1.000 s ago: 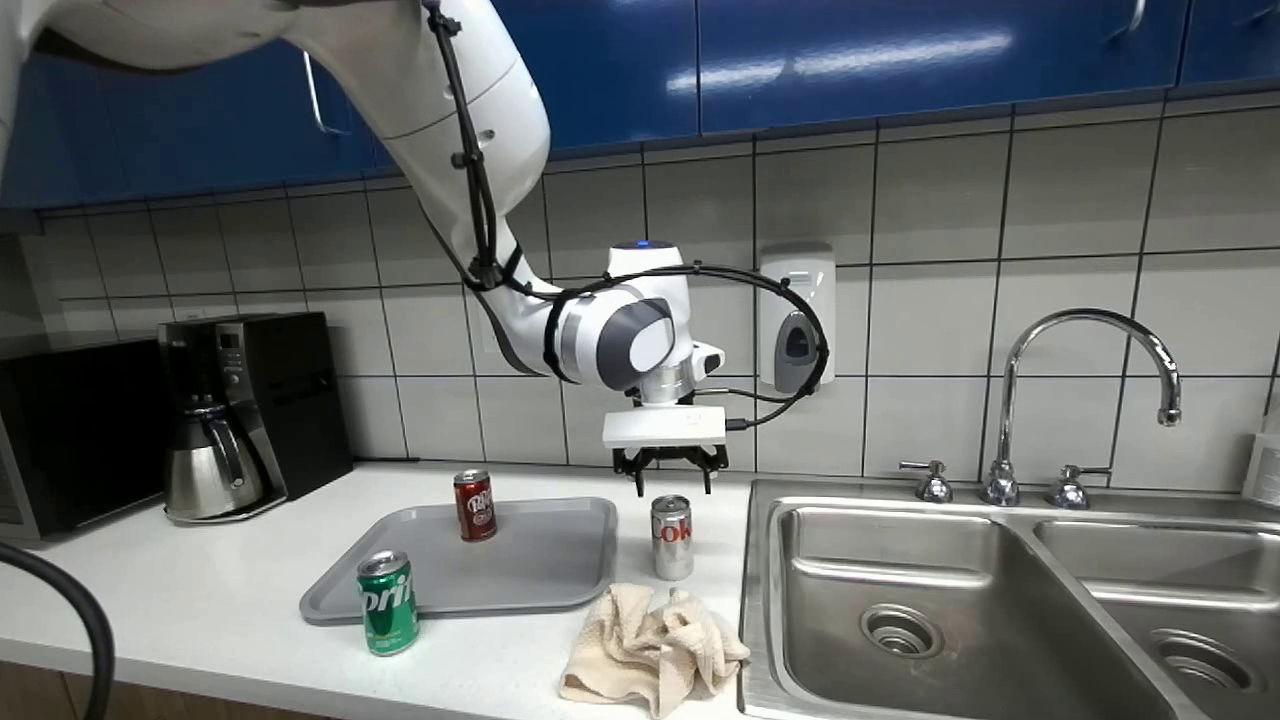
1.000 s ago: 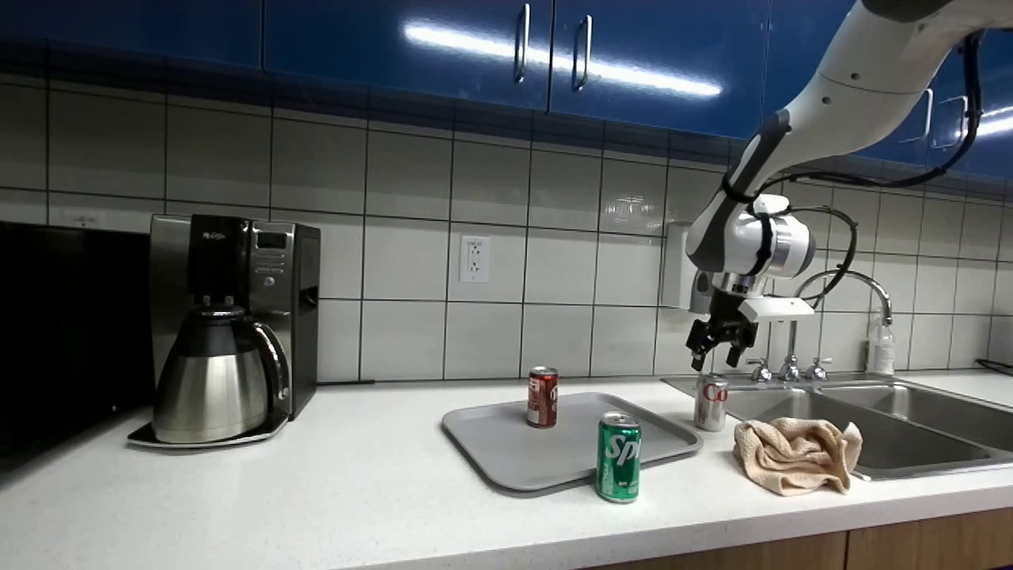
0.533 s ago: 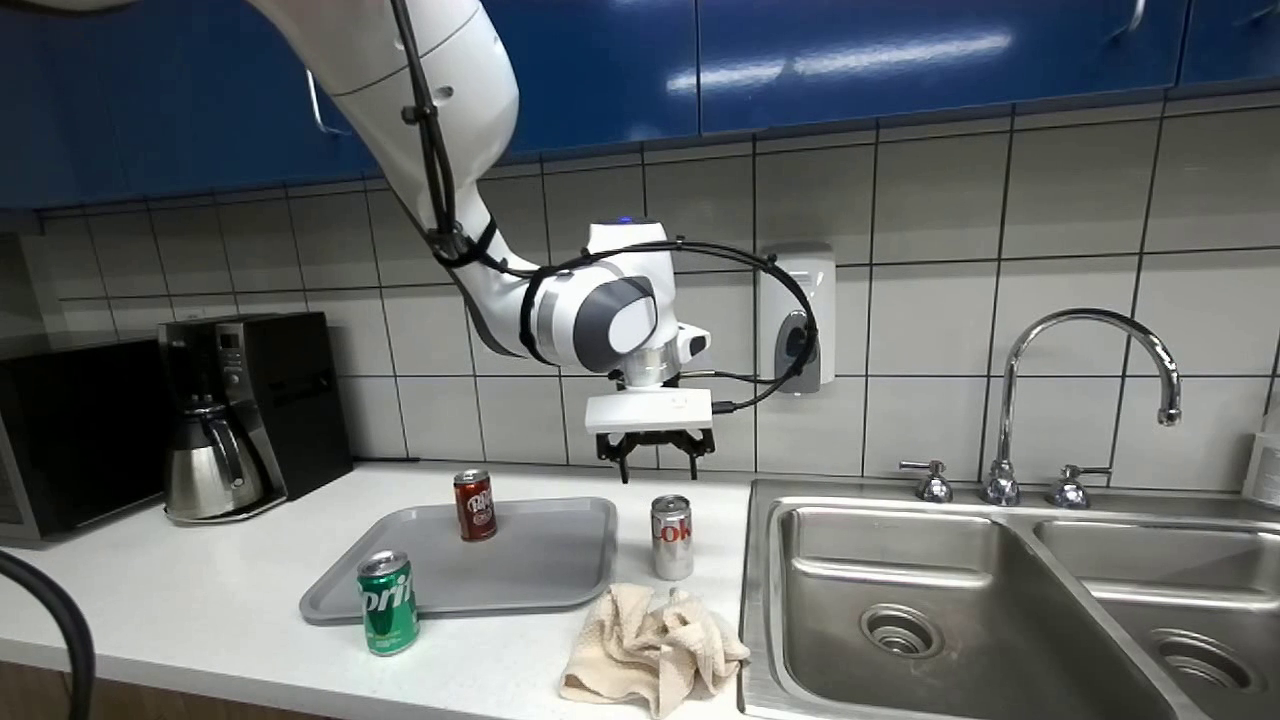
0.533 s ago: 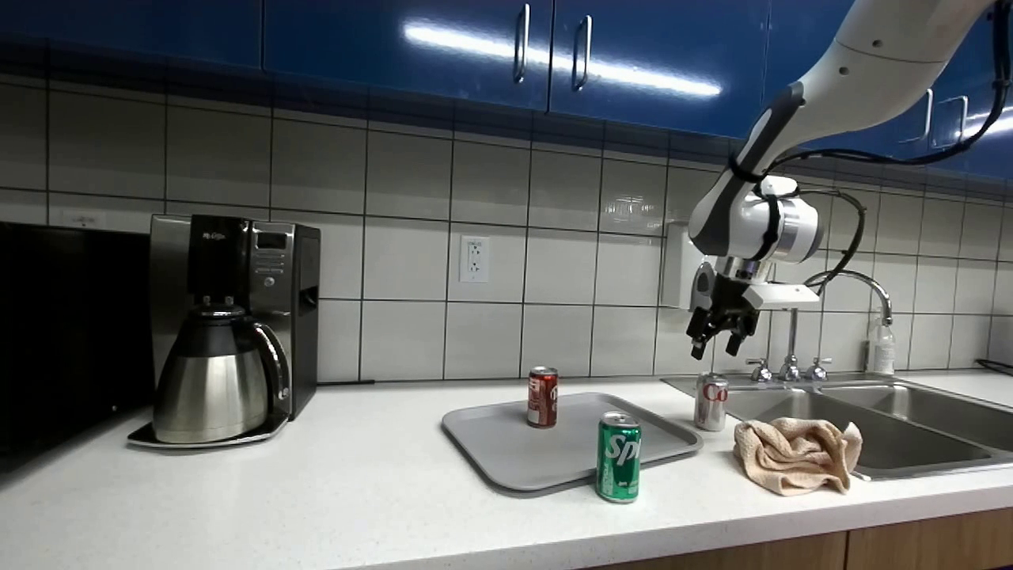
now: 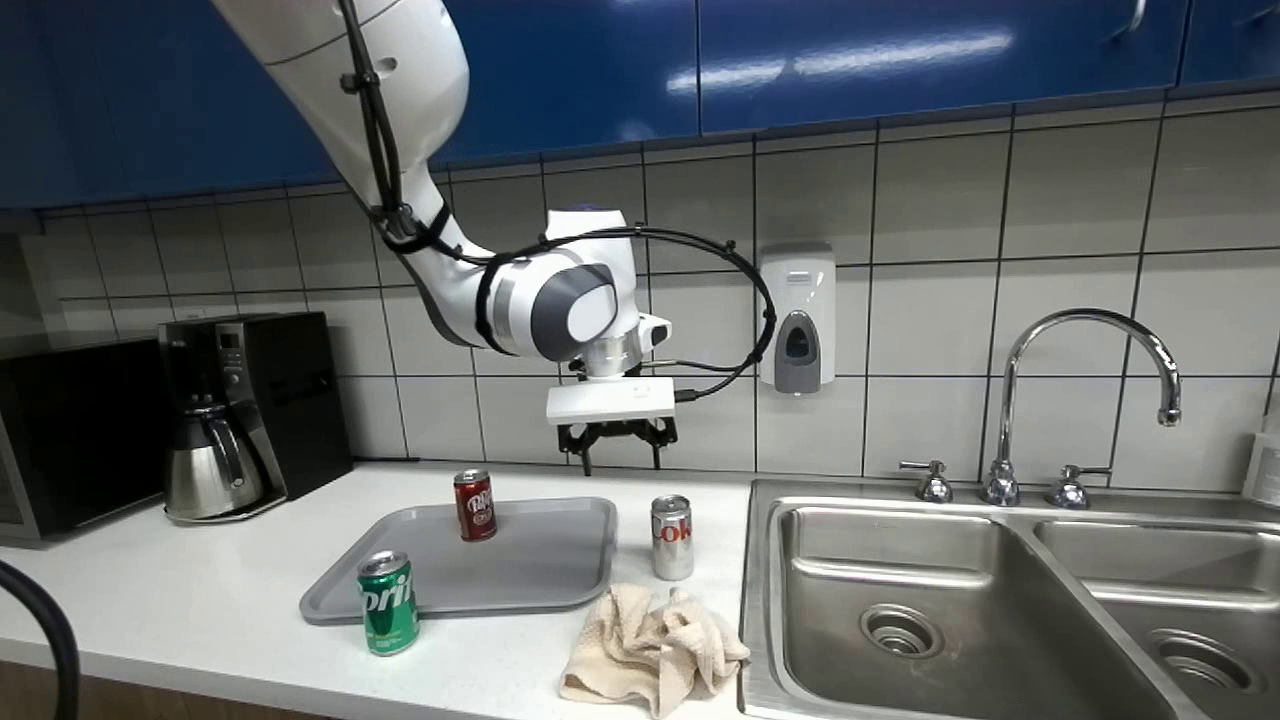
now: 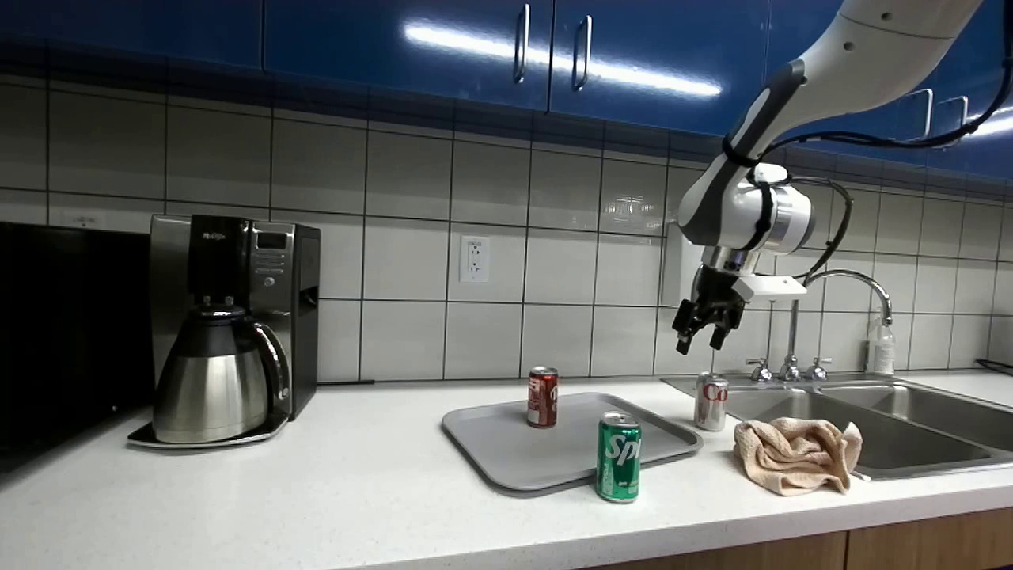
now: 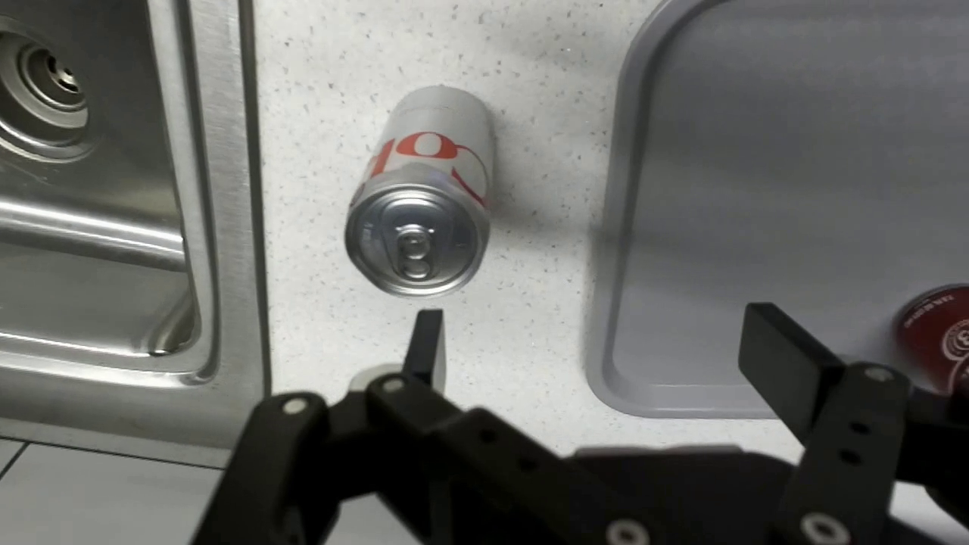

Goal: Remove the cans from the tray.

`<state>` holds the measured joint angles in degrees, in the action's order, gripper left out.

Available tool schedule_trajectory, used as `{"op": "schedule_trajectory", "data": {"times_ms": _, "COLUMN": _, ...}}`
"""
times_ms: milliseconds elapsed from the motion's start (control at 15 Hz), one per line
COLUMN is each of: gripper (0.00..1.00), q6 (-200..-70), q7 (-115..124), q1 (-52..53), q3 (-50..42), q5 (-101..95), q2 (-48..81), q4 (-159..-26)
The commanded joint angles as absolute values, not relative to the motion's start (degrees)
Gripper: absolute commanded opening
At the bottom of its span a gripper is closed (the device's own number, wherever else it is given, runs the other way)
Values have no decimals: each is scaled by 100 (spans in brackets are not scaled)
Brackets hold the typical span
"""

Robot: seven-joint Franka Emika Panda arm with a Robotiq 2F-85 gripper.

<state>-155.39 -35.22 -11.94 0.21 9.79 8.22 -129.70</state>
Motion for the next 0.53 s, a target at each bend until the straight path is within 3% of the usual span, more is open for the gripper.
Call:
{"op": "schedule_trajectory", "data": {"times_ms": 0, "gripper": 100, "q6": -15623, "q7": -3606, "q1": -980, "q3": 65, "q5": 986, "q2": 522, "q4": -13268}}
{"op": "schedule_trajectory", "data": {"times_ms": 467, "gripper": 100, "q6": -15533, "q7": -3503, "q1": -737, "q3": 50, "q5": 967, "q2": 662, "q4": -13163}}
